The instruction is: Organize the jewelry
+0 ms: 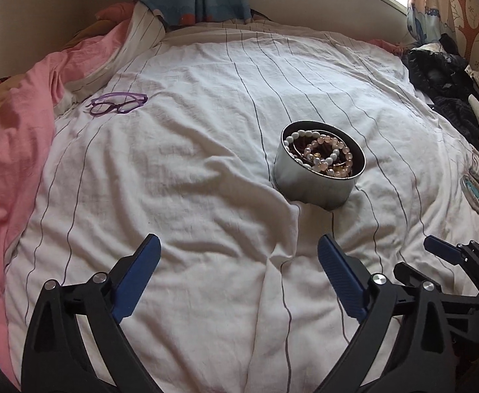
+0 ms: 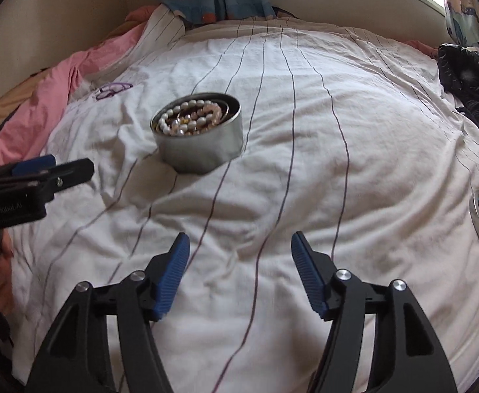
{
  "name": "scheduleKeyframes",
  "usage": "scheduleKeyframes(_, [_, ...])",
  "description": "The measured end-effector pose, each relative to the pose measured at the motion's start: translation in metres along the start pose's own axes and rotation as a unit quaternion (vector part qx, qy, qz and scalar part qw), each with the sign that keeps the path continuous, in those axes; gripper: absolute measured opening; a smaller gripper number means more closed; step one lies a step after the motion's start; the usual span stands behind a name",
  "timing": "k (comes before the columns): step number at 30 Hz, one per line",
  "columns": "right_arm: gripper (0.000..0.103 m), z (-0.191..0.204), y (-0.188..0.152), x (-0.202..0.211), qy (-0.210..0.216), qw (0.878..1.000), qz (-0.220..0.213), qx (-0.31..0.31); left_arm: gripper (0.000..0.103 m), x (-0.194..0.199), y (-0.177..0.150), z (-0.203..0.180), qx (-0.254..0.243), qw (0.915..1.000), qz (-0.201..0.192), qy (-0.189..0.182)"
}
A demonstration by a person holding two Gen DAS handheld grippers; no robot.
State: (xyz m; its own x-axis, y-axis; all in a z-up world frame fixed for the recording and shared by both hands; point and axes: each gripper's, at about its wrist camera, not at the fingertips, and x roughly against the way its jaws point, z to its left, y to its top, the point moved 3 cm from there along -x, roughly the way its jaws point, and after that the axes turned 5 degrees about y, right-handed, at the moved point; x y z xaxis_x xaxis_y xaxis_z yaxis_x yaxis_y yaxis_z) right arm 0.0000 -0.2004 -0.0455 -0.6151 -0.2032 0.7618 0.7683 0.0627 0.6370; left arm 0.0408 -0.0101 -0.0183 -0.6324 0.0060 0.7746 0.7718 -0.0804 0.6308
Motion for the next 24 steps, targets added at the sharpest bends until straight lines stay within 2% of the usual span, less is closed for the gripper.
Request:
scheduleKeyframes(2, [0.065,-0.001,-0.002,0.004,0.002,1.0,-0.004,-0.01,0.095,0.003,-0.004,-0.004,-0.012,0.9998,-0.004,0.018])
scheduleKeyframes(5, [0.076,-0.001,-0.003,0.013,-0.014,0.999,-0.027,-0.013,0.096,0.008,-0.008,-0.007,-0.005,0.9999,-0.003,0.016])
scheduleKeyframes(9, [0.078,0.004,-0.003,0.013,-0.004,0.999,-0.029,-0.023,0.096,0.011,-0.012,-0.014,-0.016,0.9998,-0.001,0.009])
scheduleKeyframes(13, [0.08,0.004,0.002,0.011,-0.006,0.999,-0.038,-0.032,0.096,0.011,-0.011,-0.017,-0.027,0.9994,-0.011,0.019])
scheduleKeyframes(15, [0.085,0.002,0.006,0.01,-0.008,0.998,-0.045,-0.036,0.096,0.007,-0.009,-0.016,-0.025,0.9993,-0.011,0.024])
scheduleKeyframes(19, [0.086,0.002,0.012,0.003,-0.009,0.998,-0.046,-0.038,0.096,-0.004,-0.003,-0.009,-0.013,0.9993,0.001,0.035])
scheduleKeyframes(22, [0.087,0.0,0.015,-0.005,-0.01,0.998,-0.043,-0.041,0.096,-0.009,-0.001,-0.005,-0.013,0.9986,-0.011,0.05])
scheduleKeyframes(24, [0.087,-0.001,0.016,-0.008,-0.011,0.998,-0.042,-0.043,0.096,-0.013,0.001,-0.005,-0.011,0.9991,-0.008,0.041])
